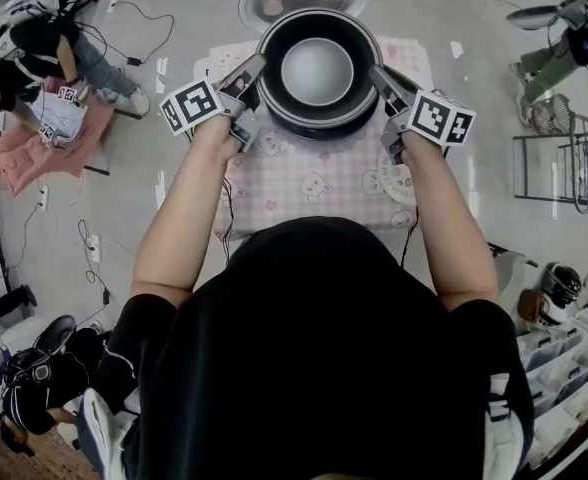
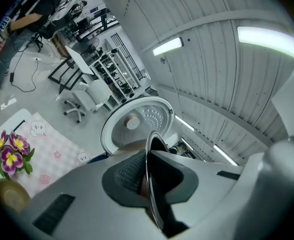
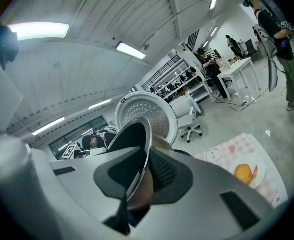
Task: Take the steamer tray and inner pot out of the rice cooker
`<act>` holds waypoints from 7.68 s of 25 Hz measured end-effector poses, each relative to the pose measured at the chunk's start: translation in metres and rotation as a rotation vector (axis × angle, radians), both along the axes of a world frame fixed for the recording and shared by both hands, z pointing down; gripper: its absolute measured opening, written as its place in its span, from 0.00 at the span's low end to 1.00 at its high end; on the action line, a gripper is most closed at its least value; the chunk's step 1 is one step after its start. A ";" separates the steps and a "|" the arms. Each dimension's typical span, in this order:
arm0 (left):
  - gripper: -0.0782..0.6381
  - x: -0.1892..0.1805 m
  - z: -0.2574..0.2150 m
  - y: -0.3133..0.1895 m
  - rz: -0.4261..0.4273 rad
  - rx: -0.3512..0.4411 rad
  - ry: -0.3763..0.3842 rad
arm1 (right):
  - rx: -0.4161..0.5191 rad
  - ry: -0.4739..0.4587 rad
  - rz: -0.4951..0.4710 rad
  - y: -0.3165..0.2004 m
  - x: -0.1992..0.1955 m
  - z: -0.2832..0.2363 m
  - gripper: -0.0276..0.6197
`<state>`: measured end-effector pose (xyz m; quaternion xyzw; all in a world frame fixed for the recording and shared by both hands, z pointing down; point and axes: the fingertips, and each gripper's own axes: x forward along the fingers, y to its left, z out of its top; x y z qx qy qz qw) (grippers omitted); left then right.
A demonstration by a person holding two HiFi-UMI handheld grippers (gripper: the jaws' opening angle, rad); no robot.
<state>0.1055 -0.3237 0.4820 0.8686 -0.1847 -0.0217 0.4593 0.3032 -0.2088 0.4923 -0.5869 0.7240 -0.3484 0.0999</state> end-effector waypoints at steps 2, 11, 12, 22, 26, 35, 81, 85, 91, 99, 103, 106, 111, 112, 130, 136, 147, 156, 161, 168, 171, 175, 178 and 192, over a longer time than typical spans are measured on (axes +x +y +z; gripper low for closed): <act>0.16 -0.006 -0.012 0.002 -0.019 0.018 0.008 | 0.020 0.003 -0.022 -0.001 -0.004 -0.012 0.13; 0.16 -0.052 -0.054 0.015 -0.139 0.084 0.035 | 0.090 0.007 -0.146 -0.012 -0.037 -0.053 0.13; 0.16 -0.055 -0.057 0.018 -0.152 0.091 0.034 | 0.093 0.002 -0.160 -0.012 -0.039 -0.054 0.13; 0.16 -0.129 -0.064 0.042 -0.326 0.085 0.024 | 0.098 -0.034 -0.338 -0.027 -0.102 -0.052 0.12; 0.16 -0.172 -0.069 0.062 -0.371 0.118 0.021 | 0.090 -0.039 -0.415 -0.020 -0.145 -0.052 0.12; 0.16 -0.250 -0.040 0.109 -0.505 0.042 0.005 | 0.029 -0.029 -0.566 0.005 -0.219 -0.028 0.13; 0.16 -0.272 0.213 0.235 -0.506 -0.401 -0.055 | -0.396 0.067 -0.673 0.100 -0.244 0.204 0.12; 0.16 -0.270 0.223 0.231 -0.498 -0.411 -0.059 | -0.415 0.059 -0.661 0.097 -0.242 0.215 0.12; 0.16 -0.266 0.224 0.224 -0.478 -0.412 -0.069 | -0.429 0.049 -0.643 0.092 -0.238 0.219 0.13; 0.16 -0.265 0.223 0.214 -0.456 -0.403 -0.070 | -0.421 0.045 -0.606 0.086 -0.237 0.217 0.13; 0.16 -0.266 0.223 0.204 -0.444 -0.391 -0.077 | -0.411 0.047 -0.587 0.082 -0.237 0.218 0.13; 0.16 -0.266 0.223 0.201 -0.440 -0.393 -0.081 | -0.408 0.052 -0.579 0.081 -0.237 0.218 0.13; 0.16 -0.266 0.222 0.197 -0.432 -0.382 -0.089 | -0.409 0.064 -0.580 0.082 -0.236 0.219 0.14; 0.16 -0.266 0.222 0.197 -0.429 -0.382 -0.090 | -0.410 0.067 -0.582 0.083 -0.236 0.221 0.14; 0.17 -0.287 0.205 0.179 -0.373 -0.276 -0.237 | -0.271 0.371 -0.650 0.082 -0.235 0.200 0.21; 0.17 -0.282 0.170 0.148 -0.321 -0.147 -0.276 | -0.182 0.403 -0.611 0.080 -0.232 0.160 0.23; 0.19 -0.232 0.097 0.102 -0.181 0.159 -0.390 | -0.095 0.440 -0.452 0.082 -0.191 0.097 0.26; 0.22 -0.176 0.045 0.089 -0.035 0.368 -0.432 | -0.094 0.468 -0.265 0.082 -0.121 0.065 0.26; 0.26 -0.145 0.017 0.092 0.016 0.470 -0.430 | -0.100 0.482 -0.184 0.091 -0.090 0.050 0.26; 0.29 -0.119 0.000 0.104 0.084 0.524 -0.399 | -0.099 0.484 -0.076 0.113 -0.061 0.033 0.26; 0.30 -0.109 -0.008 0.113 0.112 0.539 -0.382 | -0.095 0.492 -0.046 0.122 -0.052 0.026 0.26; 0.31 -0.095 -0.022 0.121 0.143 0.564 -0.357 | -0.104 0.491 -0.014 0.131 -0.041 0.023 0.26; 0.31 -0.083 -0.029 0.127 0.160 0.583 -0.349 | -0.106 0.481 0.013 0.141 -0.032 0.022 0.26; 0.32 -0.079 -0.022 0.129 0.199 0.586 -0.356 | -0.126 0.464 0.053 0.154 -0.028 0.025 0.26</act>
